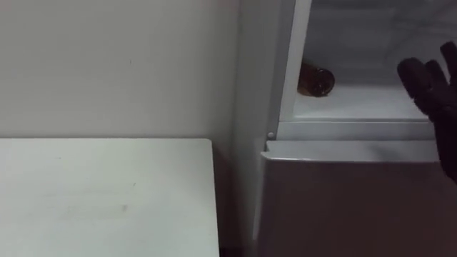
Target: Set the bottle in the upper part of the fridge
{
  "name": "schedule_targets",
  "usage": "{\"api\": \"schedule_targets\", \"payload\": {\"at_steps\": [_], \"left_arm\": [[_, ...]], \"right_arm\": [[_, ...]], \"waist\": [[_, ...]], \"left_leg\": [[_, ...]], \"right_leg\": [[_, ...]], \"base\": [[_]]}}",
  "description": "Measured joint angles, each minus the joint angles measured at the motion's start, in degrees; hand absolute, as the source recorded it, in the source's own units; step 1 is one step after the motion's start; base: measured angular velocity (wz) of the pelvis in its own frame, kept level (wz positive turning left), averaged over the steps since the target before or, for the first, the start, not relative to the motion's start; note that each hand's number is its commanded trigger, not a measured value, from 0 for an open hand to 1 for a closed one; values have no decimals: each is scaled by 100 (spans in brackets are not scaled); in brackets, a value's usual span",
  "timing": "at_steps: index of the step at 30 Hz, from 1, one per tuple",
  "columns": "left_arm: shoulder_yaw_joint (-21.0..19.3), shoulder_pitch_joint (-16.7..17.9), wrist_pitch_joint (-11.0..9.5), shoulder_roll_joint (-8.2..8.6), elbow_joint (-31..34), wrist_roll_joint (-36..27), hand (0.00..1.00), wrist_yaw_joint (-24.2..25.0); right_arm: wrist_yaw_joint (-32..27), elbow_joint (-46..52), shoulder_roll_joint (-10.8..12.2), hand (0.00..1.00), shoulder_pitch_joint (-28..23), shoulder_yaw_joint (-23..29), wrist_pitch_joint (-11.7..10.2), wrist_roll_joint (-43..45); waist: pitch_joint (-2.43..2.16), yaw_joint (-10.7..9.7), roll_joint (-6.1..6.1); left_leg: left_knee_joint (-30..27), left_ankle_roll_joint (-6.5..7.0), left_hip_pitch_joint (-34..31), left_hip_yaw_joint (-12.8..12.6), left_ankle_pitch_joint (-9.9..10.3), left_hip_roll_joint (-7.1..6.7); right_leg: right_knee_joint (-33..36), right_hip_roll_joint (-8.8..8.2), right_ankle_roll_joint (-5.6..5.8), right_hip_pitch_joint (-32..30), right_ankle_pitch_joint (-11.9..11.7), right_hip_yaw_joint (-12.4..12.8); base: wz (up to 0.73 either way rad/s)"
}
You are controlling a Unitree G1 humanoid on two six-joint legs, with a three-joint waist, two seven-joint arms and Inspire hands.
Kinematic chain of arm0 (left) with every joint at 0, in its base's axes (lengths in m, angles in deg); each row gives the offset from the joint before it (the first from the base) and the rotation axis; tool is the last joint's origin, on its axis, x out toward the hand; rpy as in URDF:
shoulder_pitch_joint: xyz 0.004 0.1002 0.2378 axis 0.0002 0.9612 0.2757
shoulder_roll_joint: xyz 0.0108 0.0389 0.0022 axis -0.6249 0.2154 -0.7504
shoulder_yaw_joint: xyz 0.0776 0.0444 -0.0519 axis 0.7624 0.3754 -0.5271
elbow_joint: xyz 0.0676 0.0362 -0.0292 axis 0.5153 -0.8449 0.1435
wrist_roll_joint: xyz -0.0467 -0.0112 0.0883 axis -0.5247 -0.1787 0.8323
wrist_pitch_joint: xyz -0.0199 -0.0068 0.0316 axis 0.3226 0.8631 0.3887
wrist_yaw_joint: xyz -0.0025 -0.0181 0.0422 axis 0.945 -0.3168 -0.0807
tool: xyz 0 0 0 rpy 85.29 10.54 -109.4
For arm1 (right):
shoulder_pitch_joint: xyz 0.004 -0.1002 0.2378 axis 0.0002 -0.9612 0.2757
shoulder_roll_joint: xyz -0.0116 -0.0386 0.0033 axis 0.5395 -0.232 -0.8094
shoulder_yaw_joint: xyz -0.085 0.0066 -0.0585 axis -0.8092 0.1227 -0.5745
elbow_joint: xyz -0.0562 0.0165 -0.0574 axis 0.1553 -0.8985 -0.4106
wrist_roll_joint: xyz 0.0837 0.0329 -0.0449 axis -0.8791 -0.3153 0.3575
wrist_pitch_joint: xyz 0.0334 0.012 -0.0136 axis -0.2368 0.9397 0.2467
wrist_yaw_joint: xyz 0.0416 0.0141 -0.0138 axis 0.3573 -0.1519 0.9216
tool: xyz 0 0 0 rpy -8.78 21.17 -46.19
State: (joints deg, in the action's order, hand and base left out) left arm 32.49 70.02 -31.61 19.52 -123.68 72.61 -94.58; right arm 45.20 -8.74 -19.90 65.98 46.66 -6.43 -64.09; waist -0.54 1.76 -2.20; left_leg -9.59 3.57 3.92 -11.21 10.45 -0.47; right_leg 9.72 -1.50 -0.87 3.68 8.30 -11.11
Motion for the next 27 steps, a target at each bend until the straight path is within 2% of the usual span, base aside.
{"api": "schedule_targets", "payload": {"at_steps": [3,5,9,11,15,18,20,25,27], "left_arm": [[107,-123,-54,32,-134,-3,0,1],[121,-194,-86,36,-344,4,0,1],[354,-272,-104,88,-399,-11,0,15],[507,-367,-131,95,-504,1,0,14],[663,-412,-138,126,-541,-6,0,20],[665,-435,-139,137,-566,-12,0,59],[690,-483,-137,136,-612,-7,0,148],[746,-545,-138,143,-608,-12,0,245],[726,-552,-138,137,-620,-6,0,243]], "right_arm": [[368,46,42,0,-364,-1,1,-546],[699,24,205,0,-605,-6,5,-960],[1239,-82,325,0,-861,-14,-4,-1708],[1598,-194,433,0,-1144,-106,-23,-1983],[2125,-633,586,0,-1670,-347,-17,-2439],[2533,-1288,748,0,-1940,-451,11,-2719],[2739,-2149,930,0,-2004,-470,20,-2762],[3063,-3211,956,0,-2579,-596,139,-2761],[3170,-3774,958,0,-2609,-673,142,-2758]], "waist": [[-2,-14,60],[13,-17,81],[33,-9,139],[50,2,185],[40,2,202],[12,-7,259],[-12,-31,271],[-26,-33,329],[-22,-97,334]], "left_leg": [[20,11,-25,-57,11,1],[28,8,-27,-88,14,10],[-8,10,-32,-114,45,18],[-10,7,-35,-120,50,18],[-12,9,-25,-155,60,17],[-22,12,-24,-161,62,10],[-20,13,-36,-164,62,9],[0,9,-46,-179,70,12],[-2,4,-53,-179,73,15]], "right_leg": [[15,-8,3,-56,-1,21],[33,-4,4,-63,-1,23],[32,-4,4,-69,-1,34],[5,1,9,-80,4,80],[-8,6,15,-92,8,119],[1,7,18,-111,9,149],[13,8,19,-116,7,151],[36,17,20,-155,7,169],[24,26,19,-156,8,168]], "base": [[-9],[-4],[-4],[-2],[-6],[-5],[0],[-2],[-3]]}}
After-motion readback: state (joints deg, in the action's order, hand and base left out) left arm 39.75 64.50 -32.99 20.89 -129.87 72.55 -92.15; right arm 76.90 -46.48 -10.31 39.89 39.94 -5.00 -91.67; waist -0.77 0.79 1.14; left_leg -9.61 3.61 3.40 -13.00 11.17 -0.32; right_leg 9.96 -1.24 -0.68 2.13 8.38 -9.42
